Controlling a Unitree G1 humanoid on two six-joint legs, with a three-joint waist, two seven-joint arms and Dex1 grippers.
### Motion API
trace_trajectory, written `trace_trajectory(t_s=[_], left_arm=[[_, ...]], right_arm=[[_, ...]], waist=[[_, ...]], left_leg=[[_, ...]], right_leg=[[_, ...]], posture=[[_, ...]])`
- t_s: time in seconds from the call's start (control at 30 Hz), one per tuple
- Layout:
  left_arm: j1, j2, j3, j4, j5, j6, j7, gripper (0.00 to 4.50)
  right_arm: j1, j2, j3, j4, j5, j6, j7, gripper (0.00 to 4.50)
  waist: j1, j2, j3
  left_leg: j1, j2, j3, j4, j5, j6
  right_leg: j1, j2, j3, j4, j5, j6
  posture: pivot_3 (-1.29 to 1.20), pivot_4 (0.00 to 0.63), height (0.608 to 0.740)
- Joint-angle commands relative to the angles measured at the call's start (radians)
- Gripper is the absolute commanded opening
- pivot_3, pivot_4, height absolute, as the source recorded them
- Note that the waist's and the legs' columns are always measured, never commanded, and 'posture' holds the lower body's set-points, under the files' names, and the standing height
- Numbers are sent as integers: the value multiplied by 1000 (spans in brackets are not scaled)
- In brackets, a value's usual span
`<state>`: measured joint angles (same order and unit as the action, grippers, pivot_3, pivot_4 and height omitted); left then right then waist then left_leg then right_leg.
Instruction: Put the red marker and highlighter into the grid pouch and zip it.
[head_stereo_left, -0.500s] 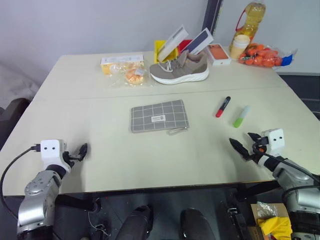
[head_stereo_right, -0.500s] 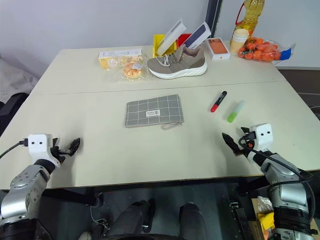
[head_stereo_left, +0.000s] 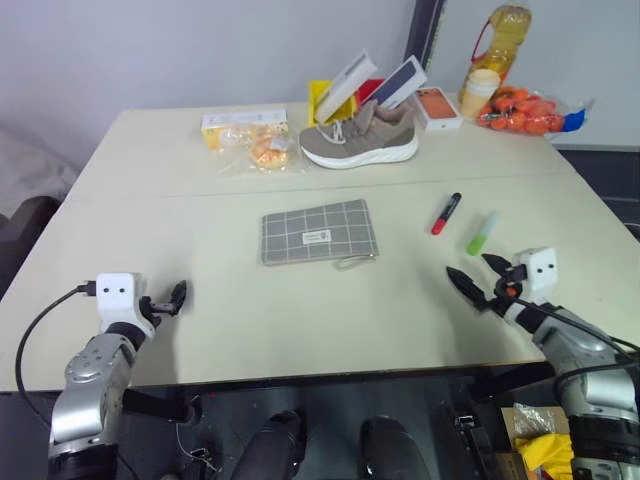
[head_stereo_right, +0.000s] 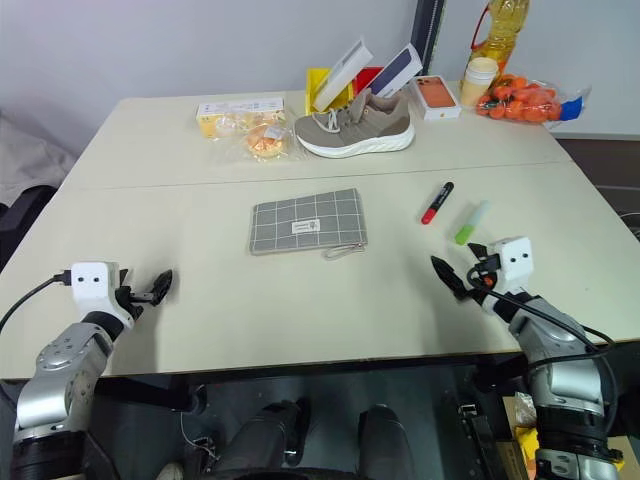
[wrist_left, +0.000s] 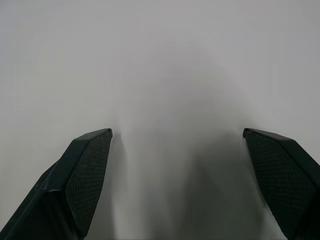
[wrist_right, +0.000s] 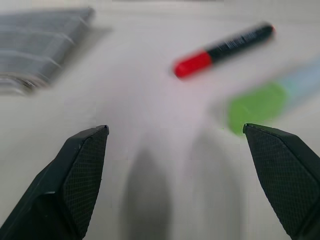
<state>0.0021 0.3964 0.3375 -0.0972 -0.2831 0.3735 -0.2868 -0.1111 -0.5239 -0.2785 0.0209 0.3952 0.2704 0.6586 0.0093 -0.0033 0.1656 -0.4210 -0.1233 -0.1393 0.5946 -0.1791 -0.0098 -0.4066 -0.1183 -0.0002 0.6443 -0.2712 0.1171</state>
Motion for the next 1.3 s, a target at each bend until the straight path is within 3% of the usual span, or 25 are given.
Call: trace_trajectory(t_s=[0.03, 0.1, 0.3, 0.33, 0.73, 1.0, 1.13, 1.3], left_arm=[[-13, -8, -16, -8, 15, -38, 1, 4500], [-20, -18, -39, -2, 25, -48, 1, 4500], [-58, -9, -113, 27, 70, -90, -31, 4500], [-66, -5, -117, 34, 73, -100, -39, 4500], [-203, 105, -253, 248, 213, -309, -181, 4500], [-397, 124, -379, 545, 342, -605, -249, 4500], [-545, 112, -485, 789, 440, -905, -297, 4500], [-694, 93, -552, 1032, 527, -1100, -279, 4500]], right_arm=[[-51, 40, 60, -103, 28, 31, -5, 4238], [-85, 77, 114, -140, 27, 60, -20, 3634], [-237, 169, 300, -83, -127, 100, -126, 438], [-266, 186, 314, -55, -147, 104, -150, 68], [-529, 355, 317, 347, -240, 233, -347, 68], [-539, 393, 297, 348, -231, 247, -350, 68], [-534, 404, 302, 333, -237, 245, -354, 68], [-515, 406, 311, 295, -243, 256, -362, 68]], waist=[[0, 0, 0], [-2, 0, 0], [5, -1, 0], [5, -1, 0], [-1, -1, 0], [-1, -1, 0], [0, -1, 0], [-5, -1, 0]], left_leg=[[0, 0, 0, 0, 0, 0], [0, 0, 0, 0, 0, 0], [-1, 0, 0, 0, 0, 0], [-1, 0, 0, 0, 0, 0], [-1, -1, 0, -1, 1, 0], [2, -2, -1, -1, 1, 0], [3, -2, -1, 0, 1, 0], [2, -3, -1, -1, 1, 0]], right_leg=[[0, 0, 0, 0, 0, 0], [-1, 0, 0, 0, 0, 0], [-1, 0, 0, 0, 0, 0], [-1, 0, 0, 0, 0, 0], [-3, 2, 0, 2, 2, 3], [-2, 2, 0, 3, 2, 3], [-2, 2, 0, 4, 2, 3], [-1, 2, 0, 4, 3, 4]], posture=[[0, 150, 740], [0, 150, 740], [0, 150, 740], [0, 150, 740], [0, 150, 740], [0, 150, 740], [0, 150, 740], [0, 150, 740]])
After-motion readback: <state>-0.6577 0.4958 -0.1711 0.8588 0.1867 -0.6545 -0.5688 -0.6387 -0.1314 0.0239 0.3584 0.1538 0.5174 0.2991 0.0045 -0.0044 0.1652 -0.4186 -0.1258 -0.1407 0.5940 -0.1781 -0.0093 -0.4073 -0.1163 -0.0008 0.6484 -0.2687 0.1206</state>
